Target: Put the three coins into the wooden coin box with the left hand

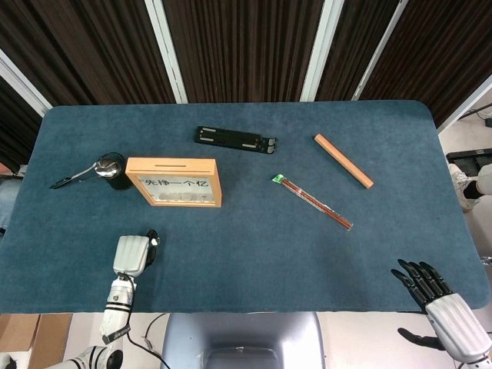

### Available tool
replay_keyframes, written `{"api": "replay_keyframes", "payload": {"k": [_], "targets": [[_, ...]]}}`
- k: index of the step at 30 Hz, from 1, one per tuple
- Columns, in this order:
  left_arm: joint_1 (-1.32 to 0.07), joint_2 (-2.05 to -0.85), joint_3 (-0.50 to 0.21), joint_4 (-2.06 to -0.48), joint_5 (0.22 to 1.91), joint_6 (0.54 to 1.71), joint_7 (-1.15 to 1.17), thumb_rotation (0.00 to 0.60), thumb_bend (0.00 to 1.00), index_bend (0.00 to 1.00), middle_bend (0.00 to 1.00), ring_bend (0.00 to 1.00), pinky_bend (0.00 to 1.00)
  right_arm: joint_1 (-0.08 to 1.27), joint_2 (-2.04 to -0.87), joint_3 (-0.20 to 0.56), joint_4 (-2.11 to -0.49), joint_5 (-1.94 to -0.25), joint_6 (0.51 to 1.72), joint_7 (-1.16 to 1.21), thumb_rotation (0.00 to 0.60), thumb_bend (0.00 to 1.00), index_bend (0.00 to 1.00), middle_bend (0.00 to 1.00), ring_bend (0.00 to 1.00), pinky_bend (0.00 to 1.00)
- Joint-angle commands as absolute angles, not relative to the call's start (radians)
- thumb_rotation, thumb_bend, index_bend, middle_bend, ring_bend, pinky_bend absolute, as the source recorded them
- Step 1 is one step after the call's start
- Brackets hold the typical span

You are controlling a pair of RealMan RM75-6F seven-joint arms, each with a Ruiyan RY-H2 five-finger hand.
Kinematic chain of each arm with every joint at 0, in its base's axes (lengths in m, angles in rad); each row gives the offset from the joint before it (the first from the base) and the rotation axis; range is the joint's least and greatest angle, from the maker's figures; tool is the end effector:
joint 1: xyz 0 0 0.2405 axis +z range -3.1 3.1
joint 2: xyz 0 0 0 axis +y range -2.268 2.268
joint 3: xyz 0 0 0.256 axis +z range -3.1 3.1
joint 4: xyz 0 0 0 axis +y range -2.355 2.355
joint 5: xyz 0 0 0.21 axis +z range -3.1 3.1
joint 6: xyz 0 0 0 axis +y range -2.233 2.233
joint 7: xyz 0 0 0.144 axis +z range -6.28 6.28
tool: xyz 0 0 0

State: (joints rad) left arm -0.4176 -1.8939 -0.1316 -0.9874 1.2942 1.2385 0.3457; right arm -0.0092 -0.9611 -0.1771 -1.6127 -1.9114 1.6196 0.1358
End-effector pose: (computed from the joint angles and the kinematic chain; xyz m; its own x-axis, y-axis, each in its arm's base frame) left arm -0.2577 0.2842 -0.0616 0.5334 0.0965 0.8403 0.8452 -0.0994 -0.5251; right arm -0.2913 -0.0954 0.1731 0.4006 -0.1765 0.8991 -0.8934 -0.2930 0.3406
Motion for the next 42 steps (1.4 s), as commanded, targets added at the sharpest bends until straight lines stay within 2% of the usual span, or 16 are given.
{"api": "replay_keyframes", "payload": {"k": [1,33,42], "targets": [[-0.418,-1.894,-0.132,-0.988,1.295,1.238,0.347,0.600,0.41,0.45,1.00,1.00,1.00,-0.009,-0.961,-0.177,-1.612,-1.911,1.620,0.136,0.600,0.13,0.00,0.00,0.00,0.00],[-0.435,-1.871,-0.163,-1.041,1.247,1.195,0.424,0.600,0.41,0.45,1.00,1.00,1.00,-0.011,-0.960,-0.176,-1.611,-1.910,1.624,0.140,0.600,0.13,0.00,0.00,0.00,0.00],[-0.442,-1.877,-0.176,-1.025,1.243,1.201,0.404,0.600,0.41,0.51,1.00,1.00,1.00,-0.011,-0.961,-0.175,-1.610,-1.907,1.622,0.140,0.600,0.13,0.00,0.00,0.00,0.00]]}}
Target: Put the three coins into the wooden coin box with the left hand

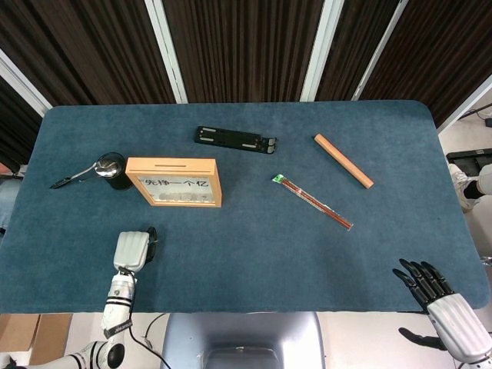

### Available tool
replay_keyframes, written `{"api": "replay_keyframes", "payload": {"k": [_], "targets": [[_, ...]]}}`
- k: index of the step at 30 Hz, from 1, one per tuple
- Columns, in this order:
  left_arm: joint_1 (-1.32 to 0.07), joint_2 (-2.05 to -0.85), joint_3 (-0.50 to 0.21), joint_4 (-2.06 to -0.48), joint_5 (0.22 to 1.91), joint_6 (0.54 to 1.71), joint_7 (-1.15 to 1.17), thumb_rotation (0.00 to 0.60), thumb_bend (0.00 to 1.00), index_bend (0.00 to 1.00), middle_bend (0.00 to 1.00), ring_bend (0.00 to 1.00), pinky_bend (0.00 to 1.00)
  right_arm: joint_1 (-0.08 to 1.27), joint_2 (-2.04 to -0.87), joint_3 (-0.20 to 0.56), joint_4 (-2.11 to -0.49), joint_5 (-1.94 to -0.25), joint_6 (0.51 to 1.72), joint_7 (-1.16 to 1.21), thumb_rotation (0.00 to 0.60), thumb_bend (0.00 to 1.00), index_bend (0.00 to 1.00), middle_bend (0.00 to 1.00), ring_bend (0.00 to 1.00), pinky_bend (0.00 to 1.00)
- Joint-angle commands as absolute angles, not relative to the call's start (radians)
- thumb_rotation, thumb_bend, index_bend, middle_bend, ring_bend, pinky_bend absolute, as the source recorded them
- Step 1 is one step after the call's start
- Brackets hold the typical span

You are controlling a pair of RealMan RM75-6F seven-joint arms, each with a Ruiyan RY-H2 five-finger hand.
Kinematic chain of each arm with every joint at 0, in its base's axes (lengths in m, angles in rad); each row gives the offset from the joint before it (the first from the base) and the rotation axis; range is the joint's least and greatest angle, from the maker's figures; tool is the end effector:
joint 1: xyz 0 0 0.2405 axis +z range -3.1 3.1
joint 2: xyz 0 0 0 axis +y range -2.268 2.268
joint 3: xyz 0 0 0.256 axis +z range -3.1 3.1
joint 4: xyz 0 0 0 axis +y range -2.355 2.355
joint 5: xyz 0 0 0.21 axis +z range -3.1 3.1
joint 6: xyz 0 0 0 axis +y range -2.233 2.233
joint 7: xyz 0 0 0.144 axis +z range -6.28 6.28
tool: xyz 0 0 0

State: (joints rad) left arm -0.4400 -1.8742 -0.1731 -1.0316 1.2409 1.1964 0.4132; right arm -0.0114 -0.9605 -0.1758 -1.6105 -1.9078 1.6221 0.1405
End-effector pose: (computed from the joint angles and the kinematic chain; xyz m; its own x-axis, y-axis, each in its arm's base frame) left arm -0.2534 0.2960 -0.0575 0.5446 0.1175 0.8304 0.8387 -0.0727 -0.5397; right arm -0.2921 -0.0952 0.1741 0.3983 -0.1747 0.9005 -0.8952 -0.2879 0.3401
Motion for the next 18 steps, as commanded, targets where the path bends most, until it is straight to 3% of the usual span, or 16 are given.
{"api": "replay_keyframes", "payload": {"k": [1,18], "targets": [[-0.443,-1.879,-0.178,-1.021,1.245,1.204,0.398,0.600,0.41,0.52,1.00,1.00,1.00,-0.011,-0.961,-0.175,-1.610,-1.907,1.621,0.140,0.600,0.13,0.00,0.00,0.00,0.00],[-0.450,-1.880,-0.176,-1.001,1.269,1.220,0.355,0.600,0.43,0.55,1.00,1.00,1.00,-0.011,-0.961,-0.175,-1.613,-1.904,1.618,0.135,0.600,0.13,0.00,0.00,0.00,0.00]]}}
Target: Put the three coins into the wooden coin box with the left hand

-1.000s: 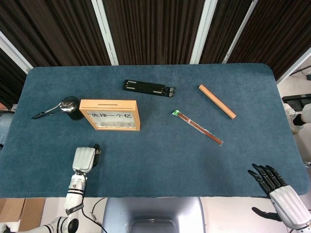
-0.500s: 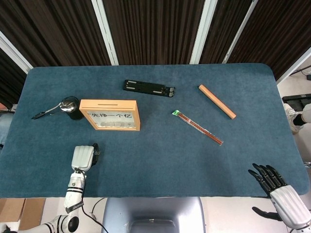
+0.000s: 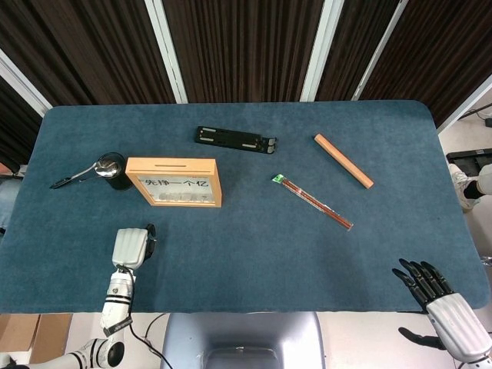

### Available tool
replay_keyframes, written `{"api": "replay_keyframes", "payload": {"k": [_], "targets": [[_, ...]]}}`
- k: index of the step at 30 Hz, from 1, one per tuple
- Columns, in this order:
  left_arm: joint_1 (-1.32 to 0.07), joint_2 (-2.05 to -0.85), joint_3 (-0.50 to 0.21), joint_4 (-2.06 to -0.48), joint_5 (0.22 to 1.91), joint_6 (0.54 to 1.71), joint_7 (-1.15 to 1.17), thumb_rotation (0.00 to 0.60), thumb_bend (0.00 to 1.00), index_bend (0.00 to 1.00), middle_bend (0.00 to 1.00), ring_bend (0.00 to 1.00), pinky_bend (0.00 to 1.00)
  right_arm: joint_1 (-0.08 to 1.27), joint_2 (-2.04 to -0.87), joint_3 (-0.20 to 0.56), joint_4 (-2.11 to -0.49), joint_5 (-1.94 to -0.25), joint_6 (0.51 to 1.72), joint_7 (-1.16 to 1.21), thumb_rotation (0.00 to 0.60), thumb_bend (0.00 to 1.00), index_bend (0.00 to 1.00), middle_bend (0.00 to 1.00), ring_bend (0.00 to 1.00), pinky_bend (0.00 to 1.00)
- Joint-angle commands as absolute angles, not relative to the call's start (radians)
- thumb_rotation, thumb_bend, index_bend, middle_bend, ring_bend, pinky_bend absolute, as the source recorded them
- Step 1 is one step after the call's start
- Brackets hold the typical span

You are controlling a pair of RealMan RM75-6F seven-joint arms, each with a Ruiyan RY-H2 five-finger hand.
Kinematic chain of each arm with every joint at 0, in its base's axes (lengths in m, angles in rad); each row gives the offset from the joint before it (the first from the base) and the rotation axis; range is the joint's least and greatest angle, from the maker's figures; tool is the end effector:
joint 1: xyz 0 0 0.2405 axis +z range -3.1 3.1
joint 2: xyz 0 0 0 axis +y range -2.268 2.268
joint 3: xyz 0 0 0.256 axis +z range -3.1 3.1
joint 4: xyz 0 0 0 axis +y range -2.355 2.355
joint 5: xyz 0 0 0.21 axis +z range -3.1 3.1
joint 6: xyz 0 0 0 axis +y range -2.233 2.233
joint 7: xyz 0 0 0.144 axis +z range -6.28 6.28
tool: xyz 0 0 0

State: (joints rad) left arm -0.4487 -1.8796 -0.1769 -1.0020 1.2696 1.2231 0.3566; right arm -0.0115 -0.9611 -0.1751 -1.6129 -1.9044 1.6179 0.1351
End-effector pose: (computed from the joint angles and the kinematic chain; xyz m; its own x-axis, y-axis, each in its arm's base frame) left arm -0.2516 0.3008 -0.0527 0.5224 0.0749 0.8494 0.8522 -0.0788 -0.5172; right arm -0.2923 -0.0955 0.1735 0.4013 -0.1759 0.8989 -0.8948 -0.2849 0.3438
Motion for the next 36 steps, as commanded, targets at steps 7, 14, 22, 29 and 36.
{"api": "replay_keyframes", "payload": {"k": [7,14,22,29,36], "targets": [[-0.453,-1.886,-0.172,-0.991,1.273,1.217,0.353,0.600,0.44,0.61,1.00,1.00,1.00,-0.012,-0.960,-0.174,-1.612,-1.901,1.618,0.137,0.600,0.13,0.00,0.00,0.00,0.00],[-0.452,-1.864,-0.177,-1.029,1.286,1.240,0.345,0.600,0.47,0.67,1.00,1.00,1.00,-0.011,-0.961,-0.174,-1.613,-1.901,1.614,0.135,0.600,0.13,0.00,0.00,0.00,0.00],[-0.490,-1.558,-0.343,-1.555,1.203,1.229,0.437,0.600,0.47,0.66,1.00,1.00,1.00,-0.007,-0.961,-0.173,-1.615,-1.899,1.607,0.136,0.600,0.13,0.00,0.00,0.00,0.00],[-0.641,-1.374,-0.602,-1.813,0.869,1.159,0.643,0.600,0.51,0.65,1.00,1.00,1.00,-0.003,-0.959,-0.168,-1.620,-1.886,1.600,0.141,0.600,0.13,0.00,0.00,0.00,0.00],[-0.815,-1.413,-0.671,-1.740,0.652,1.206,0.741,0.600,0.53,0.65,1.00,1.00,1.00,0.004,-0.954,-0.162,-1.624,-1.867,1.588,0.154,0.600,0.13,0.00,0.00,0.00,0.00]]}}
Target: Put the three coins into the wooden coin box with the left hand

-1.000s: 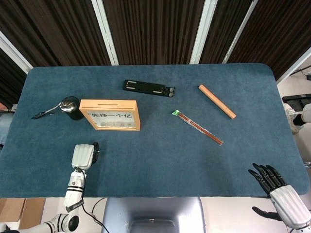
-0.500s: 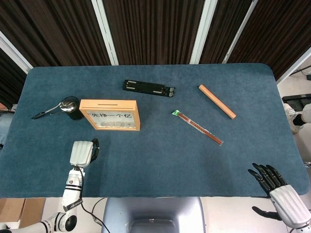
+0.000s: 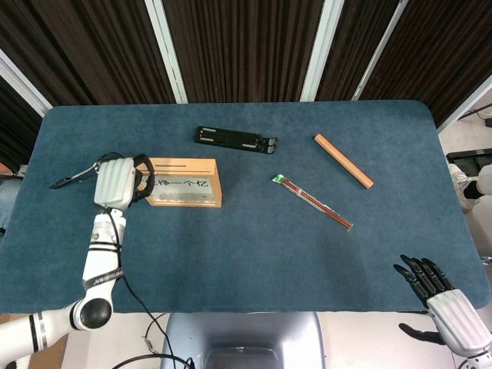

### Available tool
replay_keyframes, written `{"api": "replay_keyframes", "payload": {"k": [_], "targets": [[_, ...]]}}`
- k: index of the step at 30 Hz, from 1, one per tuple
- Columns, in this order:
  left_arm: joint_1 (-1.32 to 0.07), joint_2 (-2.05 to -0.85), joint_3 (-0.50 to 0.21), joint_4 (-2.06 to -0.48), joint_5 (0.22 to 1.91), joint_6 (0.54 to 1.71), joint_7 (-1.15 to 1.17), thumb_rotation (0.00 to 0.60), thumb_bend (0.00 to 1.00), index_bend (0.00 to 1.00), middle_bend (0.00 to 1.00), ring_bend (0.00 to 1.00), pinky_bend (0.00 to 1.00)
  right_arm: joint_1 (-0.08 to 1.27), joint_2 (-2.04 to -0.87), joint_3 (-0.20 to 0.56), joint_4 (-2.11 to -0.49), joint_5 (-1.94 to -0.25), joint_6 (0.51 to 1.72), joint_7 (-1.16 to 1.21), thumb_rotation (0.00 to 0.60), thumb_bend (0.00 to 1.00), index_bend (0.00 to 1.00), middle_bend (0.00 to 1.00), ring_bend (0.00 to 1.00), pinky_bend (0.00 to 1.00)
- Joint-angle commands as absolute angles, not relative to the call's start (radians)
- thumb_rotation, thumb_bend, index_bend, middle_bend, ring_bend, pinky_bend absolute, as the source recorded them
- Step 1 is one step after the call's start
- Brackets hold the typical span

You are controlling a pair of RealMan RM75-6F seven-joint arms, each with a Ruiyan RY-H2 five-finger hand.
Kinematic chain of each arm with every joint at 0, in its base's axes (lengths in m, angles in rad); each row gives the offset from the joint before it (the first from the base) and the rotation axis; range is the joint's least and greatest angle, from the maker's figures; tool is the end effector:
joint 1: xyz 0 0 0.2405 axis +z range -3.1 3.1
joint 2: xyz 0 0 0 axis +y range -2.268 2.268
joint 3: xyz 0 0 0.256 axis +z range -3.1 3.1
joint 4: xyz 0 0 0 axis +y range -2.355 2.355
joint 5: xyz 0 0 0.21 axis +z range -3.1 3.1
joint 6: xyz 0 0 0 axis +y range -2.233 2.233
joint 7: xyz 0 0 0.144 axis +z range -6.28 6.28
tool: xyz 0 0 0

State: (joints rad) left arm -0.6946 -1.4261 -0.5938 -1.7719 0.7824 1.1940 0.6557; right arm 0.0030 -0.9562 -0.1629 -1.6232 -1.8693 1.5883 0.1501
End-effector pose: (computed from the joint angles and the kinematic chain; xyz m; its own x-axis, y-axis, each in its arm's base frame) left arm -0.0958 0.3831 0.1086 0.2280 -0.0601 0.9718 0.9700 -0.0722 -0.2321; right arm -0.2949 -0.1034 0.1740 0.3922 -0.1848 0.9011 -0.9038 -0.2599 0.3401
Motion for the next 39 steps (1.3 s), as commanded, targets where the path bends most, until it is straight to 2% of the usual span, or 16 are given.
{"api": "replay_keyframes", "payload": {"k": [1,8,17,39], "targets": [[-0.831,-1.421,-0.667,-1.726,0.644,1.213,0.746,0.600,0.53,0.65,1.00,1.00,1.00,0.004,-0.953,-0.161,-1.623,-1.866,1.590,0.157,0.600,0.13,0.00,0.00,0.00,0.00],[-0.892,-1.464,-0.630,-1.659,0.628,1.233,0.748,0.600,0.53,0.65,1.00,1.00,1.00,0.001,-0.948,-0.159,-1.620,-1.862,1.600,0.174,0.600,0.13,0.00,0.00,0.00,0.00],[-0.910,-1.484,-0.545,-1.612,0.625,1.235,0.716,0.600,0.53,0.65,1.00,1.00,1.00,-0.008,-0.945,-0.159,-1.608,-1.865,1.623,0.190,0.600,0.13,0.00,0.00,0.00,0.00],[-0.933,-1.494,-0.474,-1.581,0.614,1.238,0.666,0.600,0.52,0.65,1.00,1.00,1.00,-0.008,-0.945,-0.156,-1.610,-1.863,1.618,0.189,0.600,0.13,0.00,0.00,0.00,0.00]]}}
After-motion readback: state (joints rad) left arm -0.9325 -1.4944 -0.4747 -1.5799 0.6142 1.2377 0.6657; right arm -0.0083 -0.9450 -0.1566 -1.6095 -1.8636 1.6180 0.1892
